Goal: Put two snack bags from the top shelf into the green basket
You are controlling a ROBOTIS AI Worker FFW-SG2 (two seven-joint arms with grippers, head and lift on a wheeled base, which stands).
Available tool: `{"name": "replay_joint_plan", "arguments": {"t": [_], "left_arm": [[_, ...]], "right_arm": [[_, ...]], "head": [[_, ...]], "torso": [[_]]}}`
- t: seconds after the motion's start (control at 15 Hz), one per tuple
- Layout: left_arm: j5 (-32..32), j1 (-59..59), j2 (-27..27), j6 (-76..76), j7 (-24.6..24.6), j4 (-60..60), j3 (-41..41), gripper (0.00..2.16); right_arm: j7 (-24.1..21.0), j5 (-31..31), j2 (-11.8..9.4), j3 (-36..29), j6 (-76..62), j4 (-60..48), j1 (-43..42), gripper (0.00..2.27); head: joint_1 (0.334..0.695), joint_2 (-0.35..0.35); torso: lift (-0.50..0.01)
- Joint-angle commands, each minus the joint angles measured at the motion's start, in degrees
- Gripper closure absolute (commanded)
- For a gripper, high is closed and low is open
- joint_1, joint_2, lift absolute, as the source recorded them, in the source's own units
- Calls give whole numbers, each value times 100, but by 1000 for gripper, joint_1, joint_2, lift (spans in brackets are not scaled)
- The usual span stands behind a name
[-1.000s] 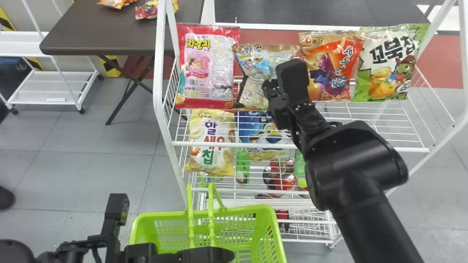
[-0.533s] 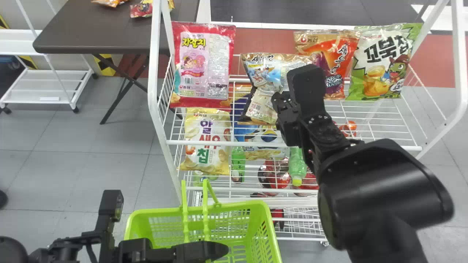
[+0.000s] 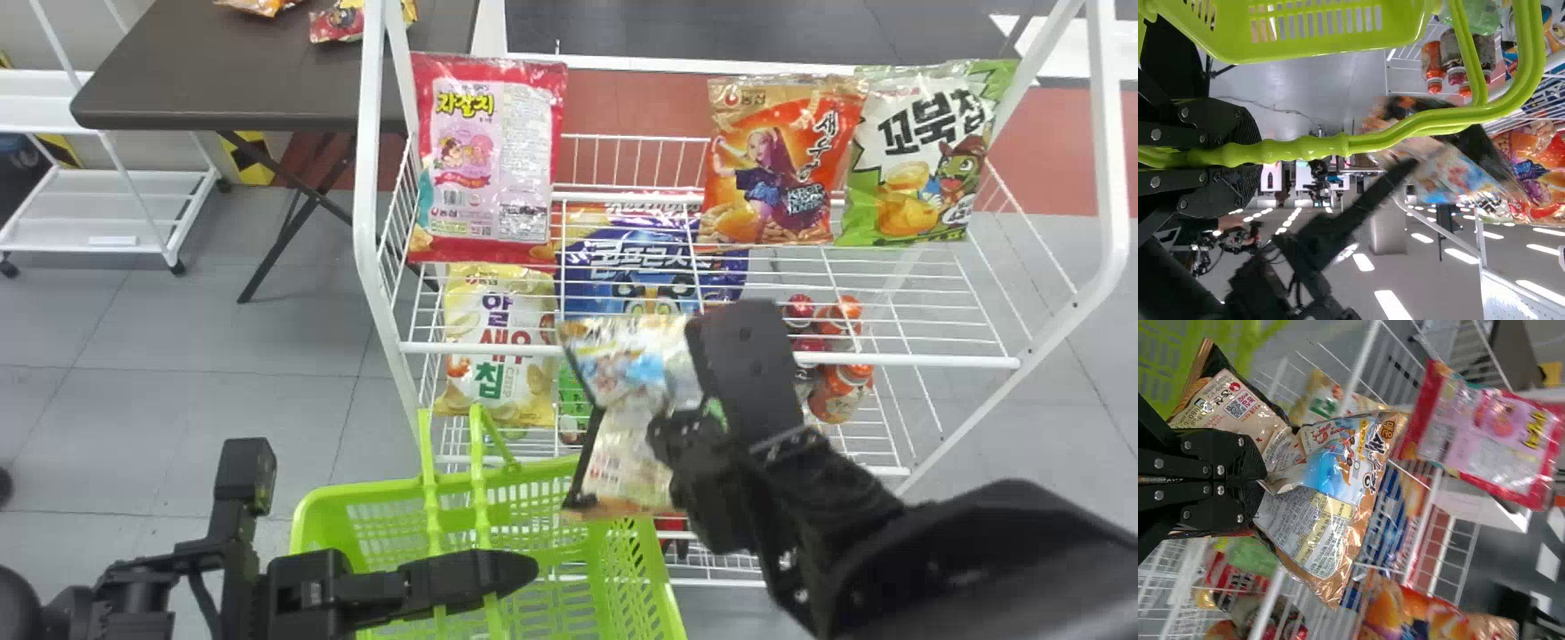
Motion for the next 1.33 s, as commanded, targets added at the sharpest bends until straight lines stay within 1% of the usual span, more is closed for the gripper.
{"name": "replay_joint_plan", "arguments": {"t": [0.0,0.27,0.33,0.4,0.47,0.53,0.67,0.8,0.93,1.07,1.13,1.27], "left_arm": [[10,0,-36,24,-7,0,5,2145],[27,-27,-89,24,-7,0,-39,2145],[54,-35,-89,24,-7,0,-39,2145],[62,-44,-80,24,-7,0,-39,2145],[62,-62,-80,24,-7,0,-39,2145],[62,-62,-80,24,-16,17,-30,2145],[62,-62,-80,24,-51,61,14,2145],[62,-62,-80,24,-60,70,14,2145],[62,-62,-80,24,-69,79,5,2145],[62,-62,-80,24,-78,79,5,2145],[62,-53,-80,24,-78,79,5,2145],[62,-44,-80,24,-78,79,-4,2142]], "right_arm": [[1,-2,-136,448,-73,26,207,2240],[-17,7,-127,1204,15,527,224,2236],[-26,-2,-119,1353,-21,738,224,2202],[-70,-11,-101,1424,-108,923,216,2044],[-96,-55,-92,1441,-161,1081,216,1210],[-105,-55,-101,1415,-161,1116,216,2],[-105,-55,-119,1186,-302,993,251,-2],[-96,-230,-136,668,-1181,879,356,76],[-105,-327,-127,44,-1866,835,321,83],[-149,-600,-119,-571,-1989,817,198,83],[-219,-626,-119,-844,-2235,817,198,83],[-263,-898,-119,-1363,-2657,932,49,63]], "head": [[695,15],[695,95],[695,118],[695,163],[695,184],[695,198],[695,217],[695,201],[695,175],[695,102],[695,75],[695,4]], "torso": [[-1],[-1],[-1],[-1],[-1],[-1],[-1],[-1],[-1],[-1],[-1],[-1]]}}
